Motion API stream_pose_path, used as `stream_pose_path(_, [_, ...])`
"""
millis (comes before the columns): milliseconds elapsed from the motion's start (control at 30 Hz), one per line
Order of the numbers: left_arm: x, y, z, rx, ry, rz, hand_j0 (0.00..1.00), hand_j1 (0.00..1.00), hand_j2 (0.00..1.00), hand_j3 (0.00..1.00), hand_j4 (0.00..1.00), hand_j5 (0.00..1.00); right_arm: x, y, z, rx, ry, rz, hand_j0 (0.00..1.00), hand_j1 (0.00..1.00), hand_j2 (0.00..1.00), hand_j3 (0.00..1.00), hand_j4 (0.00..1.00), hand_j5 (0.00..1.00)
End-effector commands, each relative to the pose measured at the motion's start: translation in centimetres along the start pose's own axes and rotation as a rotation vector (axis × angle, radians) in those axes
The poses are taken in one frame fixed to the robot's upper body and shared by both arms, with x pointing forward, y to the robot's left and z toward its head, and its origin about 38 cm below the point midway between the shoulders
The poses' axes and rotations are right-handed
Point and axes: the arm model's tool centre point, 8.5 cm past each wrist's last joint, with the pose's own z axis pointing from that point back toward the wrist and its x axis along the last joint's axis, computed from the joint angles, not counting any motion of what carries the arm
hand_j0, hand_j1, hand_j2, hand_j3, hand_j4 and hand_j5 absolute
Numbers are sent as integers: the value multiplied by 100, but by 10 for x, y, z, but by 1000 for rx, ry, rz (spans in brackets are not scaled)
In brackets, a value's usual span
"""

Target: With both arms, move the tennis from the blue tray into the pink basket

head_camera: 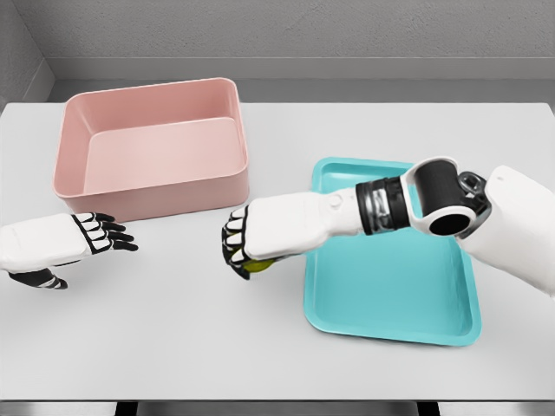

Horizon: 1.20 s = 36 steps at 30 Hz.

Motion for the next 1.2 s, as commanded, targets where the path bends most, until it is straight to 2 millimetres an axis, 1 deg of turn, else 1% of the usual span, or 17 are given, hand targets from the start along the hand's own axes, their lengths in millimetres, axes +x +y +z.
stream_pose_path(0, [0,1,1,3,1,4,100,100,100,100,100,100,-6,10,-28,17,-22,-38,43,43,43,43,43,43])
stream_pose_path(100, [0,1,1,3,1,4,100,100,100,100,100,100,2,11,-52,35,-66,-22,42,42,42,42,42,42])
stream_pose_path(167, [0,1,1,3,1,4,100,100,100,100,100,100,6,10,-61,35,-84,-16,42,42,42,42,42,42])
stream_pose_path(200, [0,1,1,3,1,4,100,100,100,100,100,100,6,14,-65,45,-86,-21,42,42,42,42,42,42])
stream_pose_path(267, [0,1,1,3,1,4,100,100,100,100,100,100,5,13,-78,45,-95,-23,42,42,42,42,42,42])
stream_pose_path(333, [0,1,1,3,1,4,100,100,100,100,100,100,-2,16,-85,47,-84,-44,42,42,42,42,42,42])
stream_pose_path(367, [0,1,1,3,1,4,100,100,100,100,100,100,-7,12,-90,46,-80,-46,42,42,42,42,42,42])
stream_pose_path(400, [0,1,1,3,1,4,100,100,100,100,100,100,-10,13,-94,48,-75,-57,42,42,42,42,42,42])
stream_pose_path(500, [0,1,1,3,1,4,100,100,100,100,100,100,-18,9,-102,47,-65,-65,42,42,42,42,42,42])
stream_pose_path(567, [0,1,1,3,1,4,100,100,100,100,100,100,-17,10,-111,57,-73,-67,42,42,42,42,42,42])
stream_pose_path(700, [0,1,1,3,1,4,100,100,100,100,100,100,-22,16,-118,72,-61,-80,42,42,42,42,42,42])
stream_pose_path(900, [-5,-1,3,-2,17,10,100,100,100,100,100,100,-37,29,-124,100,-20,-121,42,42,42,42,42,42])
stream_pose_path(967, [-6,-2,4,-5,20,9,100,100,100,100,100,100,-35,29,-126,100,-25,-119,42,42,42,42,42,42])
stream_pose_path(1000, [-6,-2,5,-6,21,9,100,100,100,100,100,100,-32,33,-129,115,-37,-119,42,42,42,42,42,42])
stream_pose_path(1067, [-6,-2,5,-6,21,9,100,100,100,100,100,100,-28,30,-135,111,-50,-113,42,42,42,42,42,42])
stream_pose_path(1100, [-6,-2,5,-6,21,9,100,100,100,100,100,100,-26,31,-137,116,-56,-113,42,42,42,42,42,42])
stream_pose_path(1167, [-6,-1,5,-5,19,9,100,100,100,100,100,100,-26,31,-137,117,-55,-112,43,43,43,43,43,43])
